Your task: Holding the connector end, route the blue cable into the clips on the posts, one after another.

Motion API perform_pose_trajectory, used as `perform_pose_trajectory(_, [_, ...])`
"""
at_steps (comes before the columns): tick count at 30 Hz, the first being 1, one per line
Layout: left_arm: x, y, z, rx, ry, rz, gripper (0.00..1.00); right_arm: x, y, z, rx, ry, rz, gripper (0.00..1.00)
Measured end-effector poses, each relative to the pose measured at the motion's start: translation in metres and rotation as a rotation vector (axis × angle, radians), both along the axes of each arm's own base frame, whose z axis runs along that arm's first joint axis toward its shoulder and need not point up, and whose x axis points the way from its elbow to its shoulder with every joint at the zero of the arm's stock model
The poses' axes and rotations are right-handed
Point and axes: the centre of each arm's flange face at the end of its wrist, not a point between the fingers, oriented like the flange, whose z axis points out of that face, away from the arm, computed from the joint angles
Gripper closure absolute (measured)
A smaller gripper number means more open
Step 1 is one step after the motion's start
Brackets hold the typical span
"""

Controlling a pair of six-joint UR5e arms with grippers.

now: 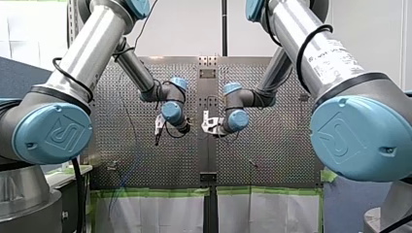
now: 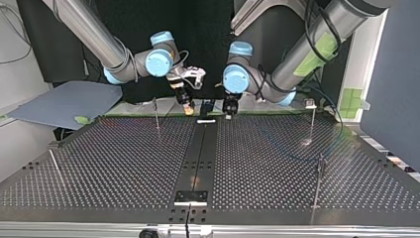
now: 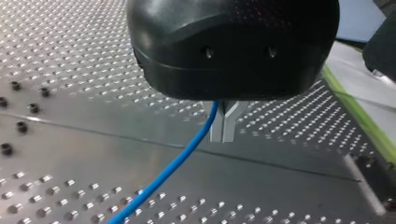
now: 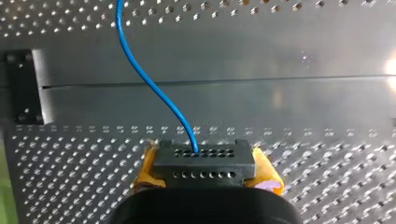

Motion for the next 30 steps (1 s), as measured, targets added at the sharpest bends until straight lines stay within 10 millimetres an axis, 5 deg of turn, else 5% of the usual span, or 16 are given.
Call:
perform_pose_trajectory(10, [-0.015, -0.023, -0.034, 0.009, -0.015, -0.051, 1.00, -0.016, 0.004, -0.023, -0.007, 0.001, -0.015, 1.00])
perform_pose_trajectory(20, [-0.040, -0.062, -0.074, -0.043, -0.019, -0.083, 1.00, -0.042, 0.008, -0.078, 0.036, 0.028, -0.047, 1.00])
perform_pose_trajectory(30, [-0.051, -0.079, -0.104, -0.054, -0.043, -0.087, 1.00, -0.072, 0.003, -0.098, 0.044, 0.010, -0.099, 1.00])
